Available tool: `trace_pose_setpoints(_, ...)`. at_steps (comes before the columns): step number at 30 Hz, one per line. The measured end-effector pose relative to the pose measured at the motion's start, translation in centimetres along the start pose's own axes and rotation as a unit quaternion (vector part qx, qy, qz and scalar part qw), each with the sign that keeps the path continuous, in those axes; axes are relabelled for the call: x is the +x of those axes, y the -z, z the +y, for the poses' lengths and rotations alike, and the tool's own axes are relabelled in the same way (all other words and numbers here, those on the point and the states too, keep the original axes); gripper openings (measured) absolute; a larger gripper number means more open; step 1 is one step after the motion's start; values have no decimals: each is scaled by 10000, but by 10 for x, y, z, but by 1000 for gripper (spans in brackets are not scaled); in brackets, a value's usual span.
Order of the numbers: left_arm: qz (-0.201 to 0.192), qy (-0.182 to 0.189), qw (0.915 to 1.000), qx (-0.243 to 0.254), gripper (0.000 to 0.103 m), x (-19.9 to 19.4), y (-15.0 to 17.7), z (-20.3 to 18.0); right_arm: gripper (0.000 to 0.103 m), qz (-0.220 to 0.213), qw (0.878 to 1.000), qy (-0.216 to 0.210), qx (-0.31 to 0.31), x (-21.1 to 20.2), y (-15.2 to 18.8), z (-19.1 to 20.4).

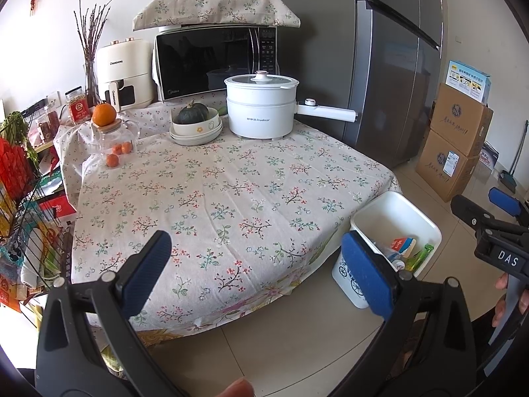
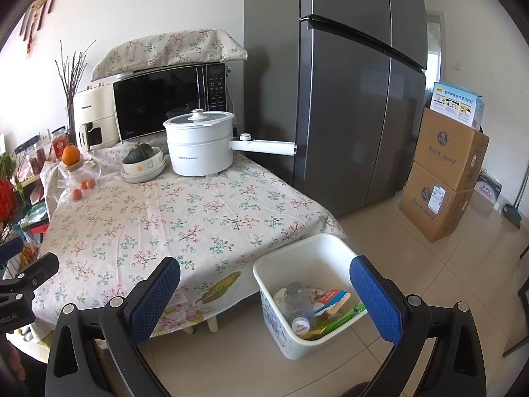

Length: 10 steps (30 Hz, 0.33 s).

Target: Collect trash

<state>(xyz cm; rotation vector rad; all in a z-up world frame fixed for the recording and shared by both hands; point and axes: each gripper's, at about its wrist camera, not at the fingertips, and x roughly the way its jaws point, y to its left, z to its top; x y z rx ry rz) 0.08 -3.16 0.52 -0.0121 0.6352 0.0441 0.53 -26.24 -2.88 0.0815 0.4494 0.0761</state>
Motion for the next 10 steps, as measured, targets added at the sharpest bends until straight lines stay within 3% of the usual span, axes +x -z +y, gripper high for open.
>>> trace_pose_setpoints(10, 76, 33, 10000, -23, 102, 1, 0, 0, 103, -18, 10000, 24, 5, 0, 1, -1)
